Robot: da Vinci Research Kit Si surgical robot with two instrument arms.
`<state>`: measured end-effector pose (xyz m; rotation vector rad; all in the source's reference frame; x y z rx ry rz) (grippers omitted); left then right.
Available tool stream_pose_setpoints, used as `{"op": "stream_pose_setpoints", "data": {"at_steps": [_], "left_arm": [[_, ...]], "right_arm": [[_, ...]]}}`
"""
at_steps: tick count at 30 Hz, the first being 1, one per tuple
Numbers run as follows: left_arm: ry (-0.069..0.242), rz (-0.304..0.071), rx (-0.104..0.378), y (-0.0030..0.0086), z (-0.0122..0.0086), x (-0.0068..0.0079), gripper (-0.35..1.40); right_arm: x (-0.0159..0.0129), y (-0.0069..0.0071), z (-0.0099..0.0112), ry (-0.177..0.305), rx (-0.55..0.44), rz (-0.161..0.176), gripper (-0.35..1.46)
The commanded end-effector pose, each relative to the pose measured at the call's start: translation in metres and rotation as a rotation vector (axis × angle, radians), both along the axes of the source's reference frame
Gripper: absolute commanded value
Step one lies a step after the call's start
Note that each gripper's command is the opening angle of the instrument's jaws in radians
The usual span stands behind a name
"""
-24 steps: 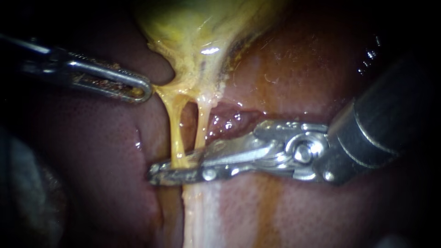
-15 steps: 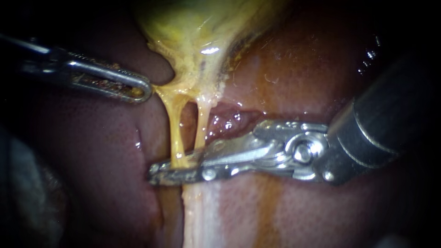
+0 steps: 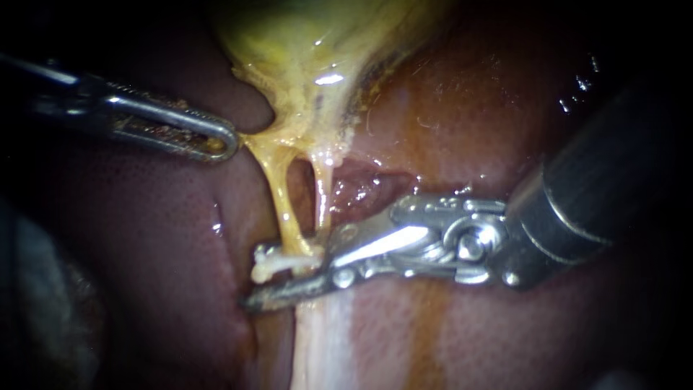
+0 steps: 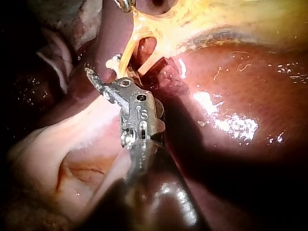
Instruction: Going back first clip left tube
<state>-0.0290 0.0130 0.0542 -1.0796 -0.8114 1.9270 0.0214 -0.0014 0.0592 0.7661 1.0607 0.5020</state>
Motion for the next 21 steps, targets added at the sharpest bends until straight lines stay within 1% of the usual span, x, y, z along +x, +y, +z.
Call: {"op": "stream_pose_setpoints", "data": {"at_steps": [1, 3, 6, 8, 11, 12, 17, 21], "left_arm": [[0.0, 0.0, 0.0, 0.0, 0.0, 0.0, -0.35], [0.0, 0.0, 0.0, 0.0, 0.0, 0.0, -0.35], [0.0, 0.0, 0.0, 0.0, 0.0, 0.0, -0.35], [0.0, 0.0, 0.0, 0.0, 0.0001, 0.0, -0.35], [0.0, 0.0, 0.0, 0.0, 0.0001, 0.0, -0.35], [0.0, 0.0, 0.0, 0.0, 0.0001, 0.0, -0.35], [0.0, 0.001, 0.0, 0.0, 0.0001, 0.0, -0.35], [0.0, 0.001, 0.0, 0.0, 0.0001, 0.0001, -0.35]], "right_arm": [[-0.0001, 0.0003, 0.0002, -0.001, -0.014, 0.01, 0.49], [-0.0003, 0.0008, 0.0006, -0.001, -0.049, 0.023, 0.5], [-0.0008, 0.0012, 0.0009, 0.003, -0.086, 0.029, 0.5], [-0.0011, 0.0013, 0.0009, 0.007, -0.102, 0.028, 0.5], [-0.0019, 0.0014, 0.0006, 0.02, -0.133, 0.016, 0.5], [-0.0022, 0.0013, 0.0004, 0.03, -0.159, 0.006, 0.5], [-0.0046, 0.0014, -0.0012, 0.056, -0.253, -0.007, 0.5], [-0.0075, 0.002, -0.0027, 0.062, -0.293, -0.002, 0.5]]}}
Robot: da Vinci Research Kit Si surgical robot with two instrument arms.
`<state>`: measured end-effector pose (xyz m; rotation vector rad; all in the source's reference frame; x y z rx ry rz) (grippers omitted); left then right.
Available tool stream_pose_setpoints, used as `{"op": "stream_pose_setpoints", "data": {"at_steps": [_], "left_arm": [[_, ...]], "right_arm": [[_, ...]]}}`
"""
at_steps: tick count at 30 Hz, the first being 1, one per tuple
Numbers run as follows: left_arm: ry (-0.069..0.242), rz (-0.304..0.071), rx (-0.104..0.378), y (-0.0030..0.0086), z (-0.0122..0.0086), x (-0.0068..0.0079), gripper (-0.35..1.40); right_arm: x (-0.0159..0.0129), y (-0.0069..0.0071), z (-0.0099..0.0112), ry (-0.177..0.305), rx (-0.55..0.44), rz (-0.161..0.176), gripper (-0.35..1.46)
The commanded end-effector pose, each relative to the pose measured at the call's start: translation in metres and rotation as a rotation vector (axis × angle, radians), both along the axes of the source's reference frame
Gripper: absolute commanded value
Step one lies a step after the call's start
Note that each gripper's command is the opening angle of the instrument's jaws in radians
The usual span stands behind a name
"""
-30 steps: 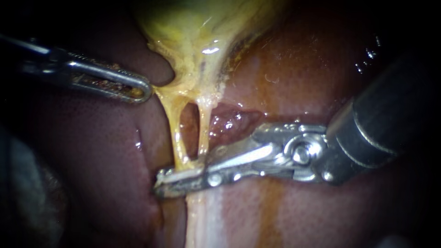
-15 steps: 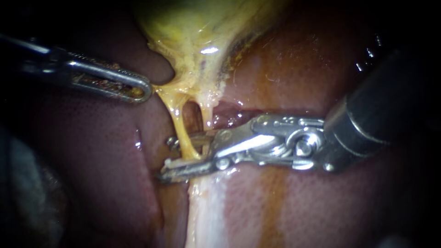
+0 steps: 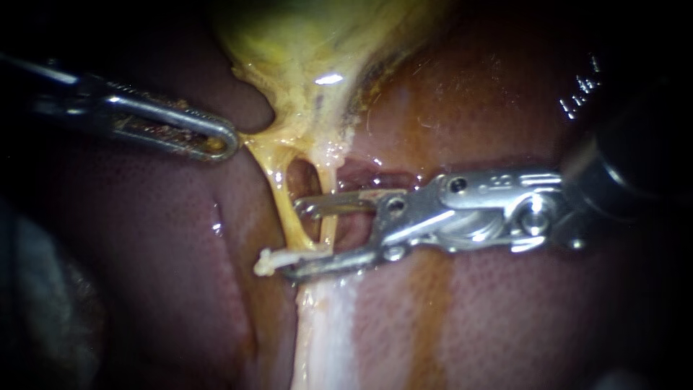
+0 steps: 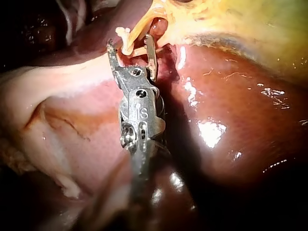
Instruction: Going back first clip left tube
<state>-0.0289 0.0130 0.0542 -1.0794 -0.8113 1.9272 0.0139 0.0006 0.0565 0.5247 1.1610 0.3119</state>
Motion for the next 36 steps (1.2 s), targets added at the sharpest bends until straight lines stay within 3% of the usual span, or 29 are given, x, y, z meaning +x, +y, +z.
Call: {"op": "stream_pose_setpoints", "data": {"at_steps": [1, 5, 11, 18, 29, 36], "left_arm": [[-0.001, 0.001, 0.0, 0.0, 0.0, 0.0, -0.35], [-0.001, 0.001, 0.0, 0.0, 0.0, 0.0001, -0.35], [-0.001, 0.001, 0.0, 0.0, 0.0, 0.0, -0.35], [0.002, -0.003, -0.004, -0.0002, 0.0006, -0.0006, -0.35], [0.004, 0.001, -0.017, -0.0014, 0.0044, -0.0032, -0.35], [-0.001, 0.011, -0.017, -0.0022, 0.0054, -0.0043, -0.35]], "right_arm": [[-0.0011, 0.0003, -0.0006, 0.001, -0.006, 0.002, 0.5], [-0.0044, 0.0013, -0.0018, 0.001, -0.012, 0.011, 0.5], [-0.0076, 0.0012, -0.0023, 0.006, -0.01, 0.004, 0.5], [-0.0084, 0.0011, -0.0024, 0.009, -0.008, -0.002, 0.5], [-0.0089, 0.0011, -0.0025, 0.01, -0.008, -0.004, 0.5], [-0.009, 0.0012, -0.0027, 0.011, -0.007, -0.004, 0.5]]}}
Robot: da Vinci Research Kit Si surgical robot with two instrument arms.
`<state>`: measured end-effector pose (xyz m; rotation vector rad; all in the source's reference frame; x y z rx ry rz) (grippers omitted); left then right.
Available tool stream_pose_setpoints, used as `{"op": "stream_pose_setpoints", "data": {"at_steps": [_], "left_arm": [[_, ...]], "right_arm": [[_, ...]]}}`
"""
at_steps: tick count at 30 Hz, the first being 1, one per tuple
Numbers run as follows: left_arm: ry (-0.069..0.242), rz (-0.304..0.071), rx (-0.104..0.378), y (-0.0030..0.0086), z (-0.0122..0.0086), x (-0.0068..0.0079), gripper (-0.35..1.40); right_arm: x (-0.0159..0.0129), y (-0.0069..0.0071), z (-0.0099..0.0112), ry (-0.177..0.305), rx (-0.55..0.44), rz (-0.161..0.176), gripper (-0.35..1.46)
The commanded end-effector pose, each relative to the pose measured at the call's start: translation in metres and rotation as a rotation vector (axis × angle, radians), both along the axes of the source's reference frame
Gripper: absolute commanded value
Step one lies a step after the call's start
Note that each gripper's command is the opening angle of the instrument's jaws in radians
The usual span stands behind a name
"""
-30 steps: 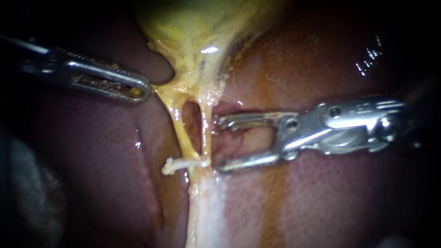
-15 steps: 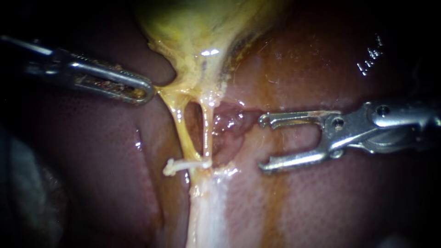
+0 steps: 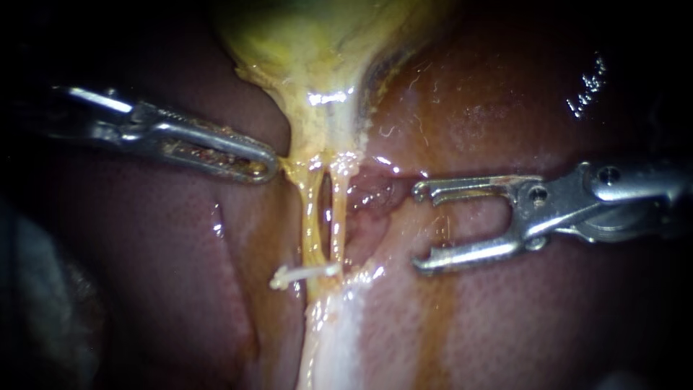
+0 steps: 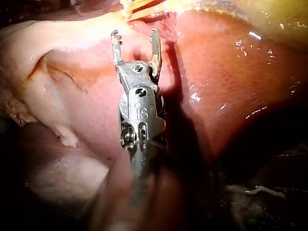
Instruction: Going back first clip left tube
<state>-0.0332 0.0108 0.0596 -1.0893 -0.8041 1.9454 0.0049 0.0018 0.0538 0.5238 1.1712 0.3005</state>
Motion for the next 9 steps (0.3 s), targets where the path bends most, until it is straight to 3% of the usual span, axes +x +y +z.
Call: {"op": "stream_pose_setpoints", "data": {"at_steps": [1, 9], "left_arm": [[0.0, 0.0, 0.0, 0.0, 0.0, 0.0, -0.35], [-0.001, 0.001, 0.001, 0.0, -0.0001, 0.0002, -0.35]], "right_arm": [[0.0, 0.0, 0.0, -0.001, 0.0, 0.001, 0.5], [0.0, 0.0002, -0.0002, -0.001, 0.002, 0.002, 0.5]]}}
